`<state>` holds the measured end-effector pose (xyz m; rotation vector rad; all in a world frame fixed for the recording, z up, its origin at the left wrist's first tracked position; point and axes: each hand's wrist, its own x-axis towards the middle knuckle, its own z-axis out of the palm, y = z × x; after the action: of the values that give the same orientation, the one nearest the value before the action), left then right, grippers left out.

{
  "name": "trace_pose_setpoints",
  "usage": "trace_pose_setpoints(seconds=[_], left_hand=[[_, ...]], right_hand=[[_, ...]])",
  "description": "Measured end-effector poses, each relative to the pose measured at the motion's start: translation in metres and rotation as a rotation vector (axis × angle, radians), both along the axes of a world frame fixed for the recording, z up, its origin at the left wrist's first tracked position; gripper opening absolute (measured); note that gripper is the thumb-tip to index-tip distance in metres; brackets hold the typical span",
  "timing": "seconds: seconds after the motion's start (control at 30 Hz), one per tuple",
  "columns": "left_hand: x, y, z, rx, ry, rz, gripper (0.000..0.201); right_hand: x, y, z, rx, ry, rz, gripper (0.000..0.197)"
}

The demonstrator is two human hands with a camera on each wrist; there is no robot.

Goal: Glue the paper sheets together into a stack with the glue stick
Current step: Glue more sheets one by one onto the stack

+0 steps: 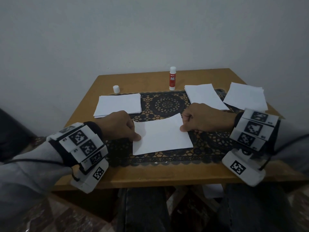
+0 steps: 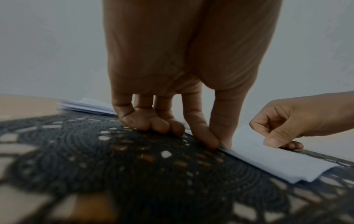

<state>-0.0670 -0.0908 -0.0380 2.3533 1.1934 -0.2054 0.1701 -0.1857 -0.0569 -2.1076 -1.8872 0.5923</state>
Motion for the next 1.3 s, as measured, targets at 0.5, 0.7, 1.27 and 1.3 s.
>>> trace_pose_setpoints(seconds=[0.5, 0.7, 1.27, 1.3], left_hand=[[-0.001, -0.025, 0.006, 0.284, 0.229, -0.238, 0.065], [0.001, -0.021, 0.005, 0.288, 0.224, -0.258, 0.065], [0.005, -0.012, 0.001, 0.349, 0.249, -0.334, 0.066], [0.005, -0.011, 0.001, 0.352, 0.251, -0.335, 0.066]], right_hand=[[-0.072, -0.042, 0.009, -0.275, -0.499, 0.408, 0.075], [-0.050, -0.012, 0.015, -0.408, -0.430, 0.348, 0.089], [-0.063, -0.046, 0.014, -0.488, -0.459, 0.492, 0.098], [-0.060, -0.040, 0.018, -0.488, -0.443, 0.450, 0.096]])
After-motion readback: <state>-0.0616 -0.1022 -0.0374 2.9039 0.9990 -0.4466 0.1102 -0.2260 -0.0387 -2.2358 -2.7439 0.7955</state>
